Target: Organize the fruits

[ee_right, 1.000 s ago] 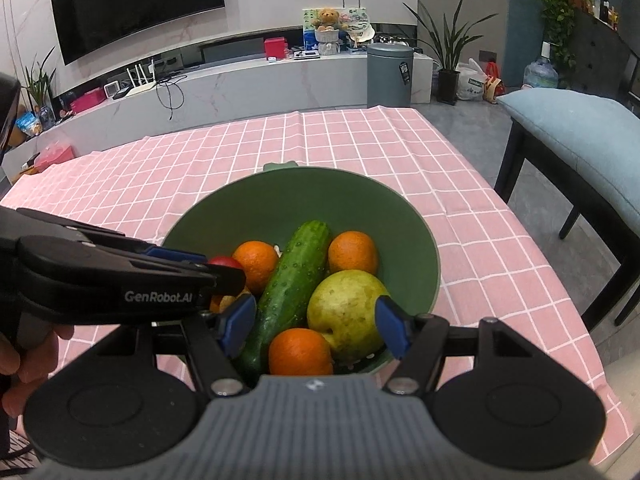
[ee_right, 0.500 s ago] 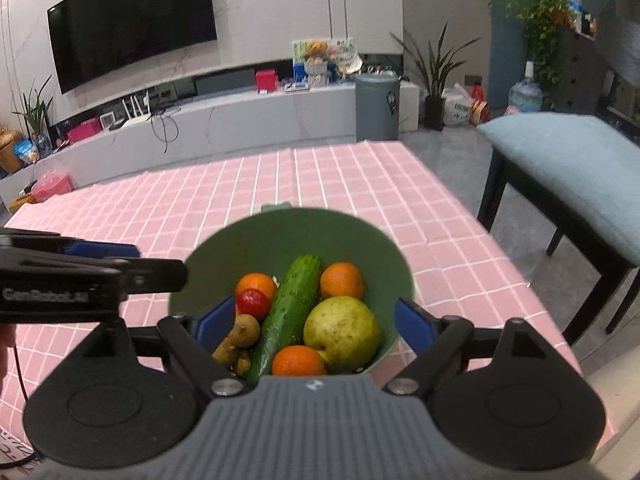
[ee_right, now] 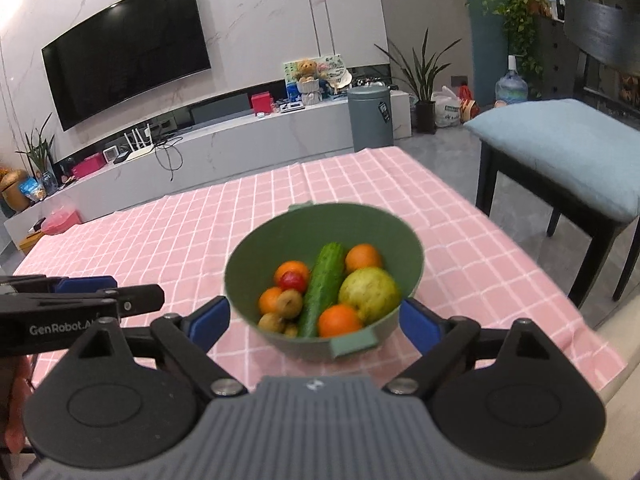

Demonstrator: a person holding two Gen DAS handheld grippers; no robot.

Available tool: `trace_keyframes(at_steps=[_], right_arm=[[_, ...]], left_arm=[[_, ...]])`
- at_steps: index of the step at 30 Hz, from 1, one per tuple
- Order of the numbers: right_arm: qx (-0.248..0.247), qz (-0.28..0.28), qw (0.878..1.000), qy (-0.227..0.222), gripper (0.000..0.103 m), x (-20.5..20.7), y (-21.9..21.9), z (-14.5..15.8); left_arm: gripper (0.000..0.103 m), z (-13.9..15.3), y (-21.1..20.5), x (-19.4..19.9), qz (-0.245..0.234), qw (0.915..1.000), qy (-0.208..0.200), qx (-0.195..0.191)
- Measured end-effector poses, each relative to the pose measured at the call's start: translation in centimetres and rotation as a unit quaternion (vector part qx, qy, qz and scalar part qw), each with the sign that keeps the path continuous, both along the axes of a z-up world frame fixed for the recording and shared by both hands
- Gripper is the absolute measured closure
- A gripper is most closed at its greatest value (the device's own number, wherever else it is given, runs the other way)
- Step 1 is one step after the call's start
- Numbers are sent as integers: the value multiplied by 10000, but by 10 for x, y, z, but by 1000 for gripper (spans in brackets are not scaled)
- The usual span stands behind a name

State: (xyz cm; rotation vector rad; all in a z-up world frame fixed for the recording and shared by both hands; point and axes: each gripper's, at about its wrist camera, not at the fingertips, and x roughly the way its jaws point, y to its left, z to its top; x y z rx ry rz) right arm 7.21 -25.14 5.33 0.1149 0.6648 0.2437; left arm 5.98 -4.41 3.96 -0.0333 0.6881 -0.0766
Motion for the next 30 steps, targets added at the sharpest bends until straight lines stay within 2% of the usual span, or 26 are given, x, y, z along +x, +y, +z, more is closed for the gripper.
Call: trace_keyframes(at_steps=[2,8,13,17,30], right_arm=[[7,-24,10000,-88,12,-7,4,-2],[-40,35,9995,-301,11,-21,11,-14],[-118,107,9992,-369,7,-21,15,-21],[-259,188,9990,-297,7,-20,18,-26],[-462,225,9968,-613,7,-31,25,-24]], left_arm=[[25,-3,4,-6,154,9999,-60,47],[22,-17,20,-23,536,9982,-281,45],[22,-38,34,-31,674,9975,-122,-161],[22,-49,42,-31,833,9960,176,-285],[22,-51,42,-39,834,9963,90,-199]])
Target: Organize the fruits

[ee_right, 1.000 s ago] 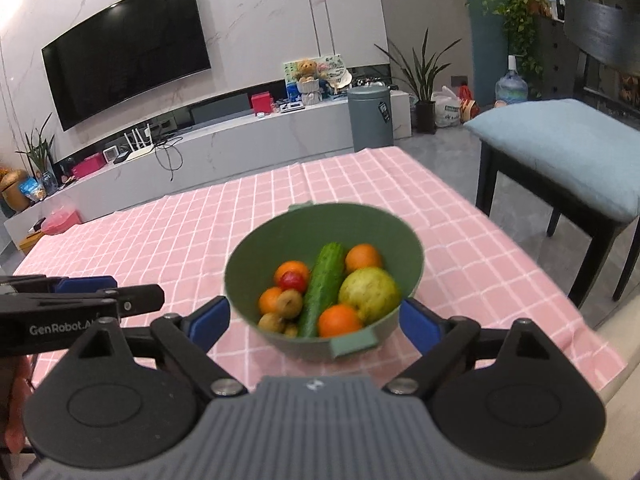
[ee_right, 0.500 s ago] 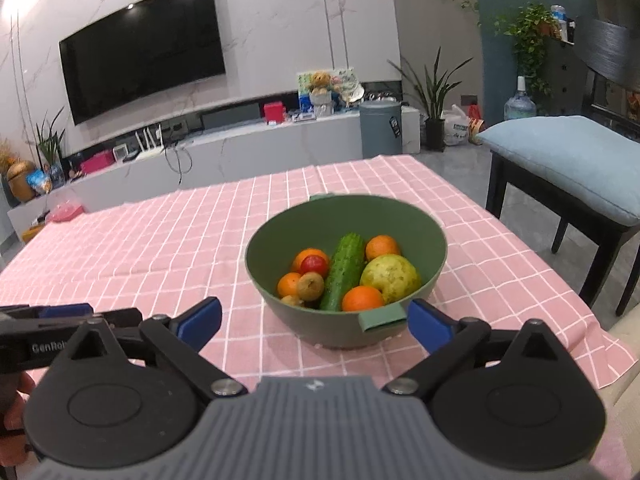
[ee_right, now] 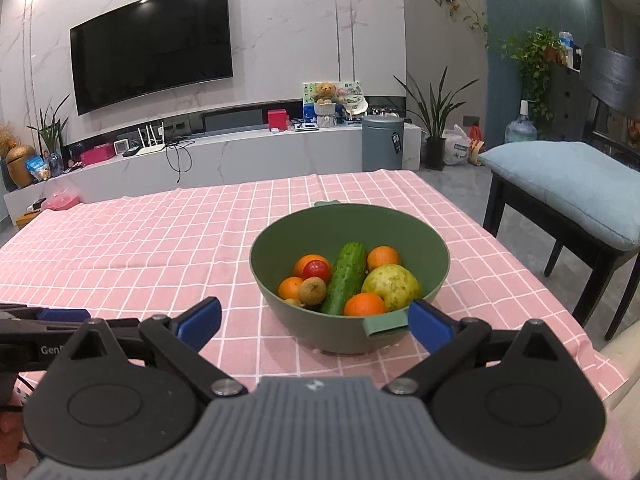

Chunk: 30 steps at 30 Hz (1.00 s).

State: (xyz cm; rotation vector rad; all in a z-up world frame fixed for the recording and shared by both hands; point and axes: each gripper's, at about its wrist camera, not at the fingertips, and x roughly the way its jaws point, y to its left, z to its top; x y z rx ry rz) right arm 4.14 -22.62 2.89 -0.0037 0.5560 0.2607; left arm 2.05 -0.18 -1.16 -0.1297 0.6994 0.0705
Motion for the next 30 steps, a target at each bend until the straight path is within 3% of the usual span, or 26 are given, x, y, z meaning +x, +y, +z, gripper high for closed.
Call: trace_keyframes(at_steps=[30], right_arm=[[-20,9,10000,-14,7,-3,4,0]], left_arm=[[22,1,4,-3,-2,10000,-3,8]])
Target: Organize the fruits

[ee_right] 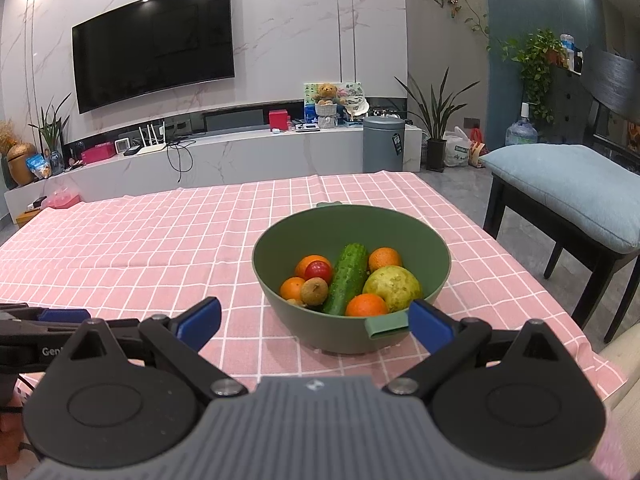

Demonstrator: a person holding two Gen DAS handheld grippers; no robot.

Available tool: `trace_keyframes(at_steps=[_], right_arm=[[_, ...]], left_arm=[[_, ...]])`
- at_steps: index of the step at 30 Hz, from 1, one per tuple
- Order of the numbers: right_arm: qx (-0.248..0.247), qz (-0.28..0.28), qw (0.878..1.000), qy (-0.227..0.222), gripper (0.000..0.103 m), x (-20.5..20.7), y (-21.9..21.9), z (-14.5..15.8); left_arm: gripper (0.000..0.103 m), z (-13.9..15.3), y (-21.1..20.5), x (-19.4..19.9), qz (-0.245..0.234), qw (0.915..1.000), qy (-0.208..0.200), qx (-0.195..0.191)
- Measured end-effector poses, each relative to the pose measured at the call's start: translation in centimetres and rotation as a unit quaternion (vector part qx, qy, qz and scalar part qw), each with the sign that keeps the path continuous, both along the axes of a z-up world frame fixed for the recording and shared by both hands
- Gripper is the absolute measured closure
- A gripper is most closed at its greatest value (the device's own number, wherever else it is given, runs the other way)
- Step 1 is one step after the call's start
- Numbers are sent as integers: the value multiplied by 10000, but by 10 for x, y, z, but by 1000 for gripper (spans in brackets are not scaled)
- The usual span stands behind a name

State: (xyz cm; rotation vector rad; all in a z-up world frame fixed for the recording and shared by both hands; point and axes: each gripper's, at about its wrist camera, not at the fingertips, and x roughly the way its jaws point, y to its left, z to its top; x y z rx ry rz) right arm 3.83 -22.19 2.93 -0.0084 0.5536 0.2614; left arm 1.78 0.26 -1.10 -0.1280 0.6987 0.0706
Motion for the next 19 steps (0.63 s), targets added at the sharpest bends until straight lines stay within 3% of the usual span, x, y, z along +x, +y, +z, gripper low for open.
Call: trace_keyframes(at_steps=[19], right_arm=[[-90,35,9999,-27,7,-2,2,-1]], left_arm=[[22,0,1,-2,14,10000,-53,8]])
